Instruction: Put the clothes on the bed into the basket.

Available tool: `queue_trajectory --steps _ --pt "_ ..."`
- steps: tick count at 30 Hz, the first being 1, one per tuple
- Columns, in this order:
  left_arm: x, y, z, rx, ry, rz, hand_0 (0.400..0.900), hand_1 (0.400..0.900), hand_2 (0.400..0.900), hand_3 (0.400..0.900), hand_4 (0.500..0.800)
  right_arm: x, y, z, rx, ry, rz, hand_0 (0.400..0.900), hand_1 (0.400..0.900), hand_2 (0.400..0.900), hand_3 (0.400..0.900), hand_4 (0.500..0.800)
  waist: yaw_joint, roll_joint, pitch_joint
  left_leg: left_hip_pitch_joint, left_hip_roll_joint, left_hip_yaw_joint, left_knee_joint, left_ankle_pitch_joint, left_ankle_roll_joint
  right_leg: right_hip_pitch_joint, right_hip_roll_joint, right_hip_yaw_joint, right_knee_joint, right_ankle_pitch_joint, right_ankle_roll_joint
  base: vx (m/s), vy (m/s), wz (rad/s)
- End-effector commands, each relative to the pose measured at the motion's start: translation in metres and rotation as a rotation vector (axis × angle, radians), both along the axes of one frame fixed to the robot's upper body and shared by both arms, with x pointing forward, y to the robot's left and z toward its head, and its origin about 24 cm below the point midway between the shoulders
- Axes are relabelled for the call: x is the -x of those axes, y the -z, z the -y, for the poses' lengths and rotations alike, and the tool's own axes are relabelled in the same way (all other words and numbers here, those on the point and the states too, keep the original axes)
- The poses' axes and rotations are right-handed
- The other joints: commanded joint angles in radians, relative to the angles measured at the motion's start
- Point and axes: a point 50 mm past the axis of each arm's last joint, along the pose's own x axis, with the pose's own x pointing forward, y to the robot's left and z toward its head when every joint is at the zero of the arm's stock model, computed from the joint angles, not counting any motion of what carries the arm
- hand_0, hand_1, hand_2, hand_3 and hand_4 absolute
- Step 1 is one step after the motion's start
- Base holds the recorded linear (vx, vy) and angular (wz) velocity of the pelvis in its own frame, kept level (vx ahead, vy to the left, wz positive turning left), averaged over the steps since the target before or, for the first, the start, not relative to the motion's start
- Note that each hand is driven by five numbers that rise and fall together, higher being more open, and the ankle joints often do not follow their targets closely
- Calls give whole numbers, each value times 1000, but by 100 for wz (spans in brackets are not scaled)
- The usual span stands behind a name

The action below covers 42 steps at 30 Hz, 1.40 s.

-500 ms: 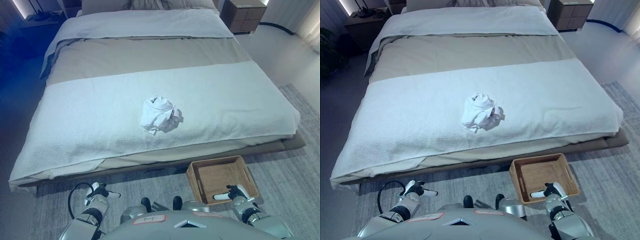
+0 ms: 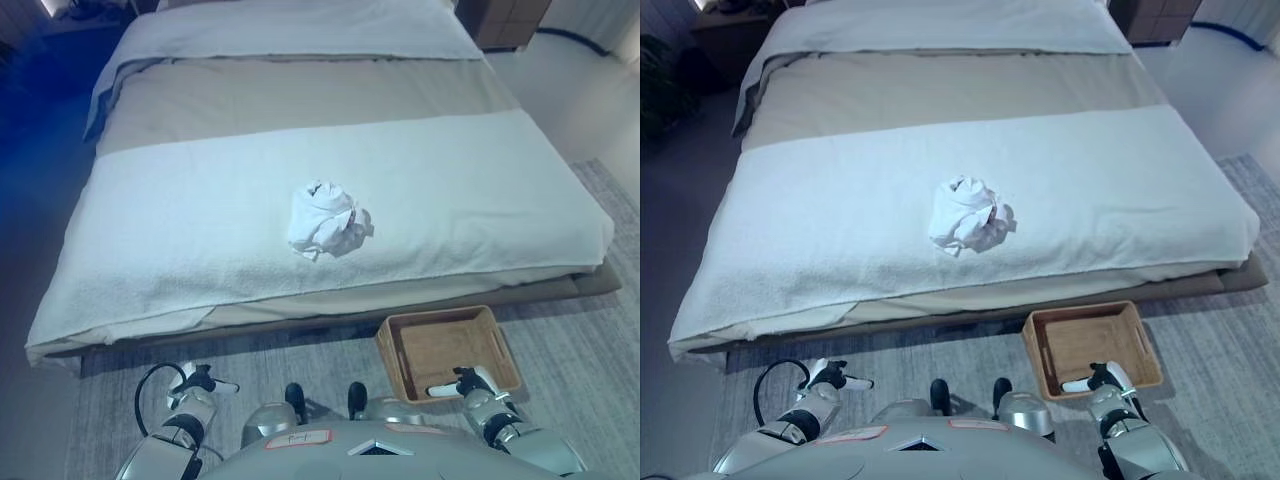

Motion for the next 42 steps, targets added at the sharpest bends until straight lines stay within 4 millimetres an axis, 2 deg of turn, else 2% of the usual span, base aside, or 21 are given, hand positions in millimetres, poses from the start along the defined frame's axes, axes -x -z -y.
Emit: queue_trajectory --steps 1,3,4,5,7,11,12,14,16,18,20,21,22,24,27,29,30,32,34,38,42 --pt "-34 -22 -30 -142 1 106 900 900 900 900 800 -31 -15 17 86 -38 63 900 900 900 900 800 10 13 33 15 -65 -36 50 -91 55 -117 -77 97 418 -12 69 66 283 18" --pt "-45 -25 -27 -132 16 139 900 900 900 900 800 -32 -15 16 81 -37 71 900 900 900 900 800 -6 18 67 38 -80 -49 53 -96 77 -213 -81 121 637 54 50 57 248 24" --pt "-48 -26 -26 -126 20 143 900 900 900 900 800 -32 -15 15 74 -26 76 900 900 900 900 800 -17 31 95 48 -73 -57 70 -107 86 -302 -60 127 774 33 37 62 195 22" --pt "-48 -26 -26 -126 20 143 900 900 900 900 800 -32 -15 15 74 -26 76 900 900 900 900 800 -16 28 94 47 -76 -56 72 -108 86 -305 -62 129 779 30 38 225 164 43" --pt "-47 -28 -31 -140 21 135 900 900 900 900 800 -28 -15 19 82 -6 71 900 900 900 900 800 -35 35 88 94 -78 -80 62 -129 75 -349 -28 106 626 -10 37 331 78 45" --pt "-51 -28 -28 -130 37 136 900 900 900 900 800 -28 -16 22 84 9 75 900 900 900 900 800 -57 21 82 197 -101 -104 4 -157 40 -342 19 69 164 101 100 358 -15 23" --pt "-51 -28 -28 -128 44 138 900 900 900 900 800 -29 -16 21 82 10 79 900 900 900 900 800 -56 14 79 215 -106 -100 4 -170 32 -334 22 13 95 123 111 333 -43 22" --pt "-52 -27 -24 -118 75 137 900 900 900 900 800 -24 -15 23 85 16 73 900 900 900 900 800 -65 13 62 236 -94 -110 4 -183 17 -277 35 -10 55 106 90 373 -87 47" --pt "-52 -26 -19 -101 88 143 900 900 900 900 800 -22 -15 25 82 22 78 900 900 900 900 800 -82 25 27 254 -81 -133 34 -180 9 -240 78 75 58 97 58 469 -91 53" --pt "-50 -23 -15 -93 97 136 900 900 900 900 800 -25 -17 27 93 14 88 900 900 900 900 800 -87 46 18 217 -79 -131 201 -117 -26 -205 101 87 70 84 36 395 -60 27" --pt "-58 -25 -8 -81 130 163 900 900 900 900 800 -39 -22 27 86 -9 134 900 900 900 900 800 -84 49 35 52 -78 -100 562 15 -114 -140 97 82 63 54 3 261 -75 17" --pt "-58 -25 -8 -81 130 163 900 900 900 900 800 -39 -22 27 86 -9 134 900 900 900 900 800 -85 47 32 45 -79 -101 565 16 -113 -144 95 81 62 56 3 149 -112 -13" --pt "-65 -29 -8 -95 139 186 900 900 900 900 800 -53 -27 25 91 -28 178 900 900 900 900 800 -49 19 72 -92 -120 -133 771 41 -130 -93 82 105 52 41 -23 154 -122 -28" --pt "-62 -29 -12 -105 109 181 900 900 900 900 800 -70 -35 24 97 -41 230 900 900 900 900 800 -23 -7 82 -174 -88 -136 834 8 -76 -57 70 118 33 35 -38 245 -135 -45" --pt "-52 -26 -16 -118 89 173 900 900 900 900 800 -112 -56 14 95 -108 379 900 900 900 900 800 20 -46 78 -176 6 -179 593 -43 -23 -19 48 168 28 8 -25 304 -21 -63" --pt "-44 -24 -19 -131 57 163 900 900 900 900 800 -140 -74 7 101 -166 472 900 900 900 900 800 27 -36 67 -132 91 -205 249 22 -46 -5 46 201 27 -17 -13 290 111 -57" --pt "-43 -23 -18 -135 49 163 900 900 900 900 800 -155 -85 1 101 -201 529 900 900 900 900 800 29 -20 60 -127 130 -228 121 87 -61 4 45 214 22 -30 -11 273 201 -61" --pt "-40 -21 -13 -135 64 153 900 900 900 900 800 -171 -97 -6 104 -247 589 900 900 900 900 800 25 13 50 -148 154 -252 4 139 -100 26 37 233 2 -46 2 263 269 -57" --pt "-38 -16 -5 -126 88 128 900 900 900 900 800 -181 -103 -17 111 -337 596 900 900 900 900 800 30 41 41 -110 157 -263 4 116 -108 50 24 264 -9 -58 16 290 284 -85" --pt "-45 -19 -6 -154 120 142 900 900 900 900 800 -223 -140 -38 316 -627 648 900 900 900 900 800 53 55 25 -95 119 -193 13 75 -103 44 -42 281 -35 -33 58 218 320 -76" --pt "-63 -31 -18 -237 104 192 900 900 900 900 800 -259 -178 -83 507 -926 726 900 900 900 900 800 93 33 32 -102 104 -127 4 52 -99 -4 -64 288 -37 -11 72 75 152 -51"
